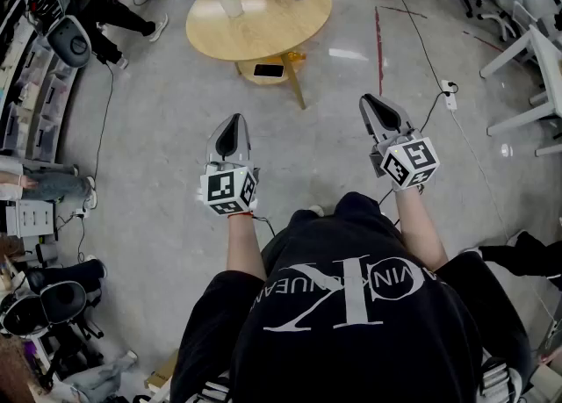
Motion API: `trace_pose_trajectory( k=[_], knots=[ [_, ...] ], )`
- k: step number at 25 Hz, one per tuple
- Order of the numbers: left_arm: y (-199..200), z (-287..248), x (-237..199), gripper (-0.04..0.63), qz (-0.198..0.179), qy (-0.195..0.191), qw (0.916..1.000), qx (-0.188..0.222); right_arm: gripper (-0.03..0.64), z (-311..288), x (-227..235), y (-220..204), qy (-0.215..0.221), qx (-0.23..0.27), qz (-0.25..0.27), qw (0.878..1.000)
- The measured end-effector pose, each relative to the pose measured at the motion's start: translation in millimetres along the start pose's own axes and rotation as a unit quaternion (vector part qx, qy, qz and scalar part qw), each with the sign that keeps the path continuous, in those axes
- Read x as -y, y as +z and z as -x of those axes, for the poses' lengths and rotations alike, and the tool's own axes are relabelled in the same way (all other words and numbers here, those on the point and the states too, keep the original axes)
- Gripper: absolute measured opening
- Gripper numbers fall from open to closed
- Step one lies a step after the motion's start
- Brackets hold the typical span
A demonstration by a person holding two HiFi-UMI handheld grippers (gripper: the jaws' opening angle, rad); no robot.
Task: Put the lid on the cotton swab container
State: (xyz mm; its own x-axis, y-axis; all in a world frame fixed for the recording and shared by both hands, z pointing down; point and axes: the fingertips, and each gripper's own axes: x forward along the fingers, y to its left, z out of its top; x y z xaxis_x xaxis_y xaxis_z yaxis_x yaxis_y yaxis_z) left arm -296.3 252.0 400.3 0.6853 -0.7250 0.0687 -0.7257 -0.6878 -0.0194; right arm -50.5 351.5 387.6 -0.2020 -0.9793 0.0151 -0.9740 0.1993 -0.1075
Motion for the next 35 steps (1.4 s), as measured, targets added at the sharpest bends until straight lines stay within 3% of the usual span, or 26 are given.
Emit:
trace_pose_trajectory(
  k=[19, 26, 31, 35],
  knots=[
    [-8.9, -21.3, -13.8, 0.012, 0.015, -0.003, 0.9999, -0.008, 0.034, -9.7, 8.5, 0.0, -0.022, -0.008, 0.005, 1.000],
    [-10.7, -49.7, -14.2, 0.014, 0.023, -0.018, 0.9995, -0.013, 0.035, -21.9, 28.5, 0.4, -0.042, -0.006, -0.009, 0.999],
    [-19.1, -78.2, -19.8, 0.014, 0.029, -0.022, 0.9991, -0.023, 0.037, -51.6, 46.7, -3.4, -0.026, -0.006, -0.027, 0.999],
    [-21.5, -114.5, -27.7, 0.017, 0.042, -0.019, 0.9985, -0.029, 0.121, -86.2, 72.6, -3.7, -0.015, -0.012, -0.039, 0.999]
  ],
)
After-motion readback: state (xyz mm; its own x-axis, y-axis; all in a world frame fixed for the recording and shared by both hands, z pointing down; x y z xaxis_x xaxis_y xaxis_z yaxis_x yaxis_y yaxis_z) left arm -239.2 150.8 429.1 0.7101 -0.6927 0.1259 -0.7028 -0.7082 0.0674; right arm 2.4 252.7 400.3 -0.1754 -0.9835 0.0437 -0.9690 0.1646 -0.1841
